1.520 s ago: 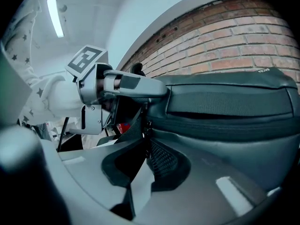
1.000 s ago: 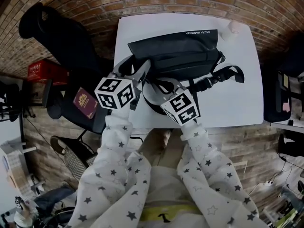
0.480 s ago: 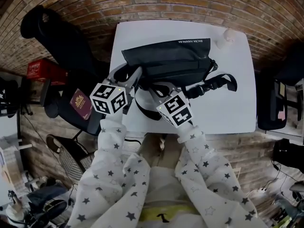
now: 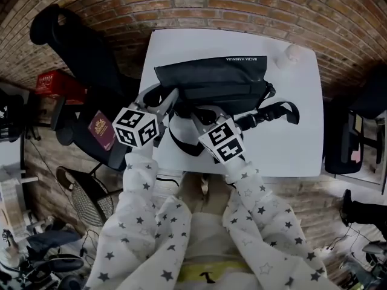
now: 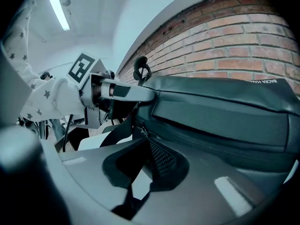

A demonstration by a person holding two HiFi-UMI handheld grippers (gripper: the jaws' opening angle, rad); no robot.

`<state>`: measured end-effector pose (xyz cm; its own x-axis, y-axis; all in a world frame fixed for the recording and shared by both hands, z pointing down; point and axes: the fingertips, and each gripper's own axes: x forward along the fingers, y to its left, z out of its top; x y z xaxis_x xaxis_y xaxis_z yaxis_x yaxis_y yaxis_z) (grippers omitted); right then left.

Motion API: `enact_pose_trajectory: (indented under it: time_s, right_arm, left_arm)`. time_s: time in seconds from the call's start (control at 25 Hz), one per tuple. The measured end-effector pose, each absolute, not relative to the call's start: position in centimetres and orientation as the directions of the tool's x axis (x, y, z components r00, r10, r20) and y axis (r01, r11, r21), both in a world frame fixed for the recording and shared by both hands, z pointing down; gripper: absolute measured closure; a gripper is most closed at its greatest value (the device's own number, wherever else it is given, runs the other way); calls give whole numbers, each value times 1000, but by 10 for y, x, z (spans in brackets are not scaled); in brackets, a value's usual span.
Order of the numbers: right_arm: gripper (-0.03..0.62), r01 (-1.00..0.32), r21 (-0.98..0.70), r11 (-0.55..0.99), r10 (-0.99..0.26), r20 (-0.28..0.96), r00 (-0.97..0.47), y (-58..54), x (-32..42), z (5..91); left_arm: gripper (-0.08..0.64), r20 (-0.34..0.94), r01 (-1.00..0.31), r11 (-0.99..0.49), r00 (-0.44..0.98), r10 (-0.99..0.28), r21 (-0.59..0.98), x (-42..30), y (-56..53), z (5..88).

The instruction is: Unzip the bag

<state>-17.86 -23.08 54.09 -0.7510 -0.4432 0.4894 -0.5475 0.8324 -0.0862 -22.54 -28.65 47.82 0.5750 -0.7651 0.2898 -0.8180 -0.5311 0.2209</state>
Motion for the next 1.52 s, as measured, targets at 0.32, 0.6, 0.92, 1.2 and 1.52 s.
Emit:
enact_pose_trajectory:
  time_s: [0.32, 0.6, 0.92, 1.2, 1.52]
  right_arm:
    - [577, -561, -78, 824, -455, 497, -738, -235, -173, 539]
    - [577, -593, -83, 801, -481, 499, -721, -239, -166, 536]
    - [577, -638, -81, 766, -516, 516, -684, -245, -154, 536]
    - [577, -716, -87, 693, -577, 528, -623, -258, -115, 536]
    - [577, -750, -74, 657, -612, 529, -588, -263, -95, 534]
  left_arm:
    - [411, 292, -826, -522, 564, -773, 213, -229, -286, 477]
    - [411, 296, -836, -509, 549, -782, 206, -231, -287, 477]
    - [411, 300, -843, -501, 539, -788, 197, -234, -287, 476]
    - [411, 294, -850, -488, 527, -797, 200, -238, -289, 475]
    - [411, 292, -860, -472, 511, -809, 197, -240, -289, 475]
